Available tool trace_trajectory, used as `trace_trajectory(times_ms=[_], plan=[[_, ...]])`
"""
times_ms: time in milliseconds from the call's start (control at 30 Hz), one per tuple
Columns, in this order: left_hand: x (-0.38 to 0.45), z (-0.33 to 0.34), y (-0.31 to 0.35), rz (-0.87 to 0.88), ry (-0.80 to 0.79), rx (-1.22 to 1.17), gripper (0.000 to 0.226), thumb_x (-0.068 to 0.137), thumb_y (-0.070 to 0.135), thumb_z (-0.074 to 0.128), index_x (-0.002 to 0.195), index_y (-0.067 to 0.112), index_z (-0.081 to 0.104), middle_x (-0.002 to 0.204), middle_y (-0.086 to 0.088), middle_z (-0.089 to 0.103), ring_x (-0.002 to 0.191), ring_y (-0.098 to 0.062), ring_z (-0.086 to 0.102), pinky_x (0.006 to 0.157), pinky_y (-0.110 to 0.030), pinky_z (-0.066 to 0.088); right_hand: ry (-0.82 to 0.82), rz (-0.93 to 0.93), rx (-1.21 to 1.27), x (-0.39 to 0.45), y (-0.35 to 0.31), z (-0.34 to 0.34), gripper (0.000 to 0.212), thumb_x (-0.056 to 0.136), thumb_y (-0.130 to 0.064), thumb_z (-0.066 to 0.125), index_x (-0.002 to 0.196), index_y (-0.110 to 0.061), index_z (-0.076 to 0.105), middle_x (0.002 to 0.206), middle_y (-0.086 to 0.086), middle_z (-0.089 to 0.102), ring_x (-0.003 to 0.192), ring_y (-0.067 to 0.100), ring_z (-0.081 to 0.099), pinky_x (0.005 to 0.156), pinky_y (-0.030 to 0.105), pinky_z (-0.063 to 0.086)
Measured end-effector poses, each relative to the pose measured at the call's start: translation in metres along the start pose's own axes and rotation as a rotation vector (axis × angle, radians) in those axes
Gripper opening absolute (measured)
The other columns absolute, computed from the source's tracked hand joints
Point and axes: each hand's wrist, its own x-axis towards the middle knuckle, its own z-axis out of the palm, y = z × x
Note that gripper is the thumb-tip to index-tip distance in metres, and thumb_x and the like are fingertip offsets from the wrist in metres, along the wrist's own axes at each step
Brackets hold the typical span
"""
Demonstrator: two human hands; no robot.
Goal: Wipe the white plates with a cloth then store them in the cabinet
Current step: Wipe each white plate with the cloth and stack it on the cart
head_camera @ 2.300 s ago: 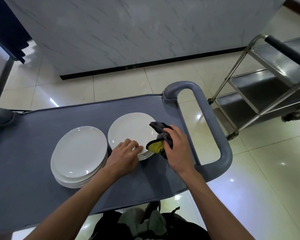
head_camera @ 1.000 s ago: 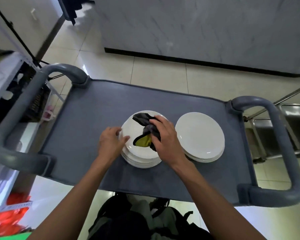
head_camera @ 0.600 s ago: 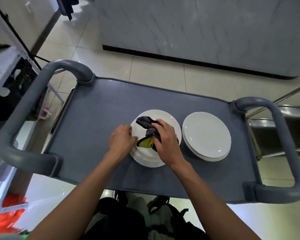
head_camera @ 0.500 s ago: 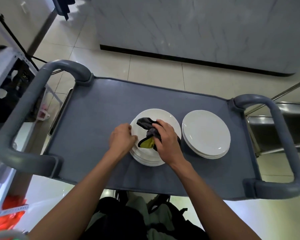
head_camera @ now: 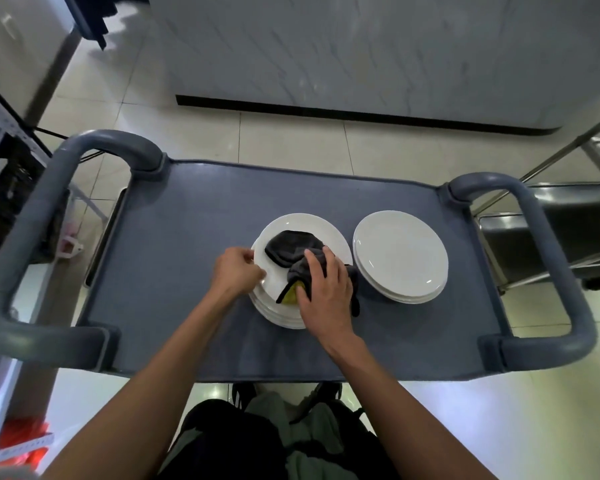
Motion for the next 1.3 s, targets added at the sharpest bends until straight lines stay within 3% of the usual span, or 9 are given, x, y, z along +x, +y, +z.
trace_trajectory(times_ms=[167, 300, 467, 600, 900, 1300], plan=[[-0.003, -0.005, -0.002, -0.024, -0.094, -0.146, 0.014, 0.079, 0.001, 0.073, 0.083, 0.015, 0.071, 0.076, -0.006, 0.072, 0.062, -0.018, 0.068, 0.058, -0.028, 0.059, -0.004, 0.027, 0.037, 0.001, 0.006, -0.003, 0.073, 0.093, -0.04, 0.059, 0.156, -0.036, 0.023, 0.163, 0.005, 0.013, 0.149, 0.033, 0.013, 0.12, 0.053, 0.02], [-0.012, -0.009, 0.005, -0.163, -0.284, -0.493, 0.016, 0.093, 0.001, 0.064, 0.108, 0.002, 0.06, 0.098, -0.018, 0.072, 0.075, -0.027, 0.074, 0.058, -0.038, 0.062, 0.052, 0.033, 0.2, -0.004, 0.006, -0.002, 0.07, 0.091, -0.035, 0.065, 0.153, -0.034, 0.032, 0.159, 0.006, 0.023, 0.146, 0.032, 0.019, 0.119, 0.05, 0.026], [-0.017, -0.008, 0.006, -0.158, -0.366, -0.558, 0.035, 0.091, -0.011, 0.05, 0.116, 0.01, 0.061, 0.106, -0.016, 0.071, 0.082, -0.032, 0.074, 0.06, -0.044, 0.061, 0.064, -0.022, 0.242, -0.009, 0.007, -0.003, 0.063, 0.091, -0.026, 0.065, 0.149, -0.03, 0.041, 0.157, 0.006, 0.027, 0.142, 0.027, 0.025, 0.117, 0.047, 0.033], [-0.022, -0.007, 0.0, -0.124, -0.404, -0.565, 0.048, 0.086, -0.016, 0.046, 0.11, 0.019, 0.068, 0.103, -0.013, 0.072, 0.078, -0.03, 0.074, 0.06, -0.044, 0.06, 0.057, -0.095, 0.215, -0.015, 0.011, -0.002, 0.054, 0.093, -0.02, 0.064, 0.144, -0.024, 0.048, 0.156, 0.008, 0.031, 0.142, 0.028, 0.028, 0.117, 0.048, 0.032], [-0.038, -0.011, 0.001, -0.007, -0.361, -0.573, 0.043, 0.088, -0.018, 0.049, 0.111, 0.012, 0.069, 0.103, -0.016, 0.073, 0.081, -0.033, 0.074, 0.057, -0.044, 0.06, 0.052, -0.23, 0.228, -0.01, -0.002, -0.015, 0.059, 0.094, -0.011, 0.058, 0.15, -0.023, 0.043, 0.157, 0.012, 0.031, 0.144, 0.029, 0.028, 0.118, 0.046, 0.03], [-0.059, -0.013, 0.019, 0.133, -0.221, -0.7, 0.047, 0.083, -0.02, 0.056, 0.116, 0.011, 0.071, 0.099, -0.023, 0.073, 0.075, -0.037, 0.071, 0.056, -0.042, 0.061, 0.198, -0.306, 0.173, 0.043, 0.002, -0.087, 0.055, 0.093, -0.011, 0.061, 0.146, -0.022, 0.049, 0.152, 0.013, 0.039, 0.138, 0.032, 0.034, 0.115, 0.046, 0.032]])
